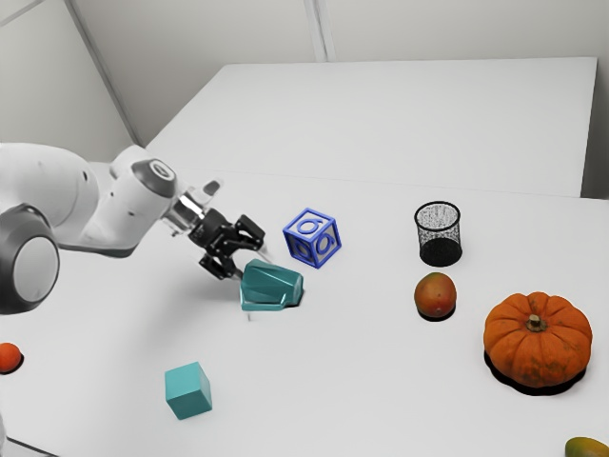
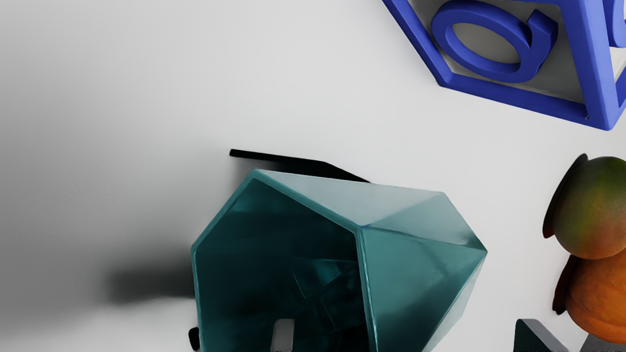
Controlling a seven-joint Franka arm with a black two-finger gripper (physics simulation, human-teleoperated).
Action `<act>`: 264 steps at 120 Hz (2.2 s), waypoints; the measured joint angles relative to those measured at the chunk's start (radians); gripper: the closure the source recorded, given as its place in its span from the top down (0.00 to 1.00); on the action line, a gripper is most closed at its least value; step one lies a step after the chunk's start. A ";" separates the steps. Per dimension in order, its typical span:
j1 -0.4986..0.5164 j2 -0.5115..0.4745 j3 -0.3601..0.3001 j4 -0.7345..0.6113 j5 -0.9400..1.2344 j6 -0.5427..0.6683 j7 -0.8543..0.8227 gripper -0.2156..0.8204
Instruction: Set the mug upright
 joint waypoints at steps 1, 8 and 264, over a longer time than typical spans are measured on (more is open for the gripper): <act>0.000 0.001 0.000 0.001 0.000 0.000 0.000 0.62; -0.003 0.005 0.000 0.005 -0.003 0.002 0.000 0.58; -0.185 -0.216 0.056 -0.112 0.829 0.211 -0.539 0.04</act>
